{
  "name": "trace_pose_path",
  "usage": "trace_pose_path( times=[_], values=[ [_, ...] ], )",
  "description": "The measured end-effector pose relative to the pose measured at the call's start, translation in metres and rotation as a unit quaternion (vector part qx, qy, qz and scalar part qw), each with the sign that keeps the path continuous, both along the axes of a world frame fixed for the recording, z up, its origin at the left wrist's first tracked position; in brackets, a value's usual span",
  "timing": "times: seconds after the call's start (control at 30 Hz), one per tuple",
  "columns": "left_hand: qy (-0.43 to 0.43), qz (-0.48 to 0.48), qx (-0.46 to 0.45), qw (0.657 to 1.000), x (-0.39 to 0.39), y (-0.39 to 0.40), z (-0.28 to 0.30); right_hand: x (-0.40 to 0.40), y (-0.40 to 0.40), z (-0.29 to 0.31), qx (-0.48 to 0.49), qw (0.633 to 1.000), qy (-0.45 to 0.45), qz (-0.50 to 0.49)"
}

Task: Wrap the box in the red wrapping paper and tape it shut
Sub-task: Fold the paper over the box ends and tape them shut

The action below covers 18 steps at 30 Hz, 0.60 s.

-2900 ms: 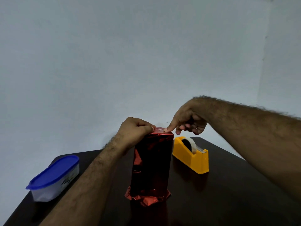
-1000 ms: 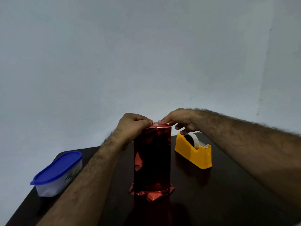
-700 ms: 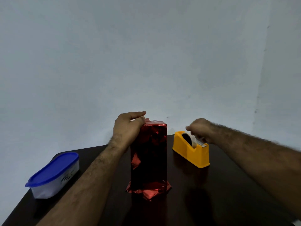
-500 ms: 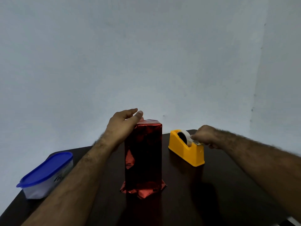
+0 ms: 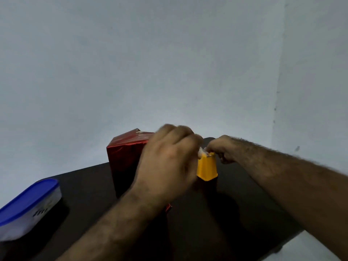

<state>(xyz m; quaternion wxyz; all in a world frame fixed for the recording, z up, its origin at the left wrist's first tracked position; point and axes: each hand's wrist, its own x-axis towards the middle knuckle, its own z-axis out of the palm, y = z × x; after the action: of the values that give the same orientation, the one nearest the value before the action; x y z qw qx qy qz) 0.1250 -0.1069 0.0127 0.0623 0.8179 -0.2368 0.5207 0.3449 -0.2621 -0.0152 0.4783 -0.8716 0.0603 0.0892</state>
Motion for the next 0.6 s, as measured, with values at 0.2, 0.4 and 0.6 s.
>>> trace_pose_path(
  times=[0.2, 0.4, 0.6],
  values=[
    [0.364, 0.1, -0.326, 0.867, 0.083, -0.064, -0.054, -0.005, 0.005, 0.011, -0.039, 0.997, 0.038, 0.056],
    [0.315, 0.122, -0.43, 0.837, 0.139, -0.083, -0.105, 0.0, 0.005, 0.008, 0.007, 0.998, 0.039, 0.05],
    [0.275, 0.084, -0.435, 0.853, 0.15, -0.064, -0.119, 0.0, 0.008, 0.005, 0.064, 0.998, -0.013, 0.011]
  ],
)
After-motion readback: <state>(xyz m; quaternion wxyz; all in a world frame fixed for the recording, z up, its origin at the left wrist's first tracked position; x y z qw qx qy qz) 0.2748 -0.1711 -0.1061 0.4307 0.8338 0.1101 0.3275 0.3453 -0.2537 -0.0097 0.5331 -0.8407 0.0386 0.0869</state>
